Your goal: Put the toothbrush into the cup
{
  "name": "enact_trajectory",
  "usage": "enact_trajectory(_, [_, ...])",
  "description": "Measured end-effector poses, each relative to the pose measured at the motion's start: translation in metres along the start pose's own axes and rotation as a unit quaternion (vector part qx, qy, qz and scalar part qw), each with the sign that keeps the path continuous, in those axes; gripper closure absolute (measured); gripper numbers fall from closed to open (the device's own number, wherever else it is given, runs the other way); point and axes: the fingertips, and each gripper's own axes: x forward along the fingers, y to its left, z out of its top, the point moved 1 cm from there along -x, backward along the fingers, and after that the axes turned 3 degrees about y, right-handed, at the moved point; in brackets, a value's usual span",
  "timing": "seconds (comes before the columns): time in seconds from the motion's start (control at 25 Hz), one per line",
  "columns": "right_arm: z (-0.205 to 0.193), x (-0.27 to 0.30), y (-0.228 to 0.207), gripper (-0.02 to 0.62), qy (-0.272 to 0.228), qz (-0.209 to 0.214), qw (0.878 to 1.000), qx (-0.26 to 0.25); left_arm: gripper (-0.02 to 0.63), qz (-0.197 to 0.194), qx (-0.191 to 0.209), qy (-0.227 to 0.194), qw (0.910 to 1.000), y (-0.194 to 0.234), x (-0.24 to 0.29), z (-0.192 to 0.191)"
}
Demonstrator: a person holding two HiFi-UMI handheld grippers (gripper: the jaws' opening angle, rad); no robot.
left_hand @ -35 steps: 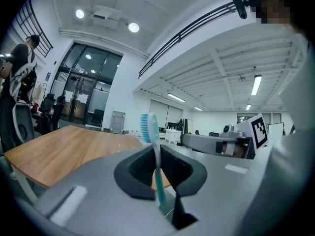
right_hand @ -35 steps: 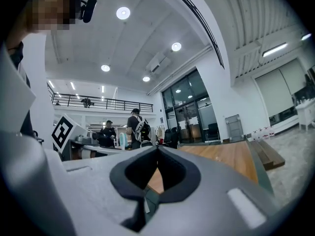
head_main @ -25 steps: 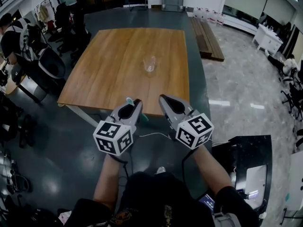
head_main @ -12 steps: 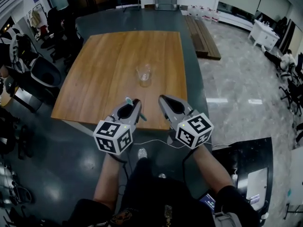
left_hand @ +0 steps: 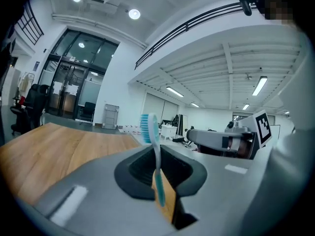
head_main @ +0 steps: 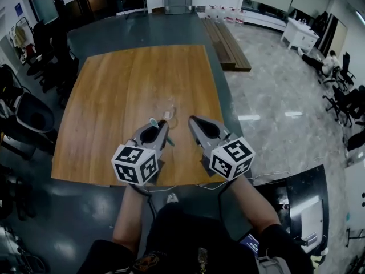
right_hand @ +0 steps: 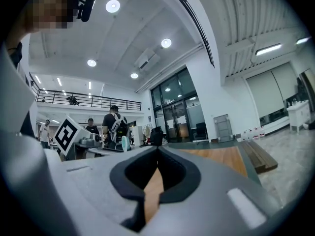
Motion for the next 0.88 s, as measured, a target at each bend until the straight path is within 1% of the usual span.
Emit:
enact_trajectory(0.24, [-0.006, 0.053, -0.035, 0.592, 0.012, -0.033, 0.999, 0.012, 0.583, -0.022, -0.011, 0.01, 0.9996, 0.06, 0.049, 0.01])
enact_trajectory(0.44, [-0.015, 0.084, -0.056, 0.592, 0.024, -0.049, 0.998, 0.02, 0.583, -0.027, -0.024, 0.011, 0.9993, 0.104, 0.085, 0.018])
enact_trajectory(0.68, [-0.025, 0.106, -0.08, 0.592, 0.038, -0.053, 0.997, 0.033, 0.583, -0.02, -0.037, 0.018, 0.999, 0.134, 0.12, 0.02])
enact_trajectory(0.88, [-0.037, 0.115, -0.101, 0.592, 0.053, -0.041, 0.997, 0.041, 0.583, 0.0, -0.044, 0.027, 0.9986, 0.144, 0.147, 0.009])
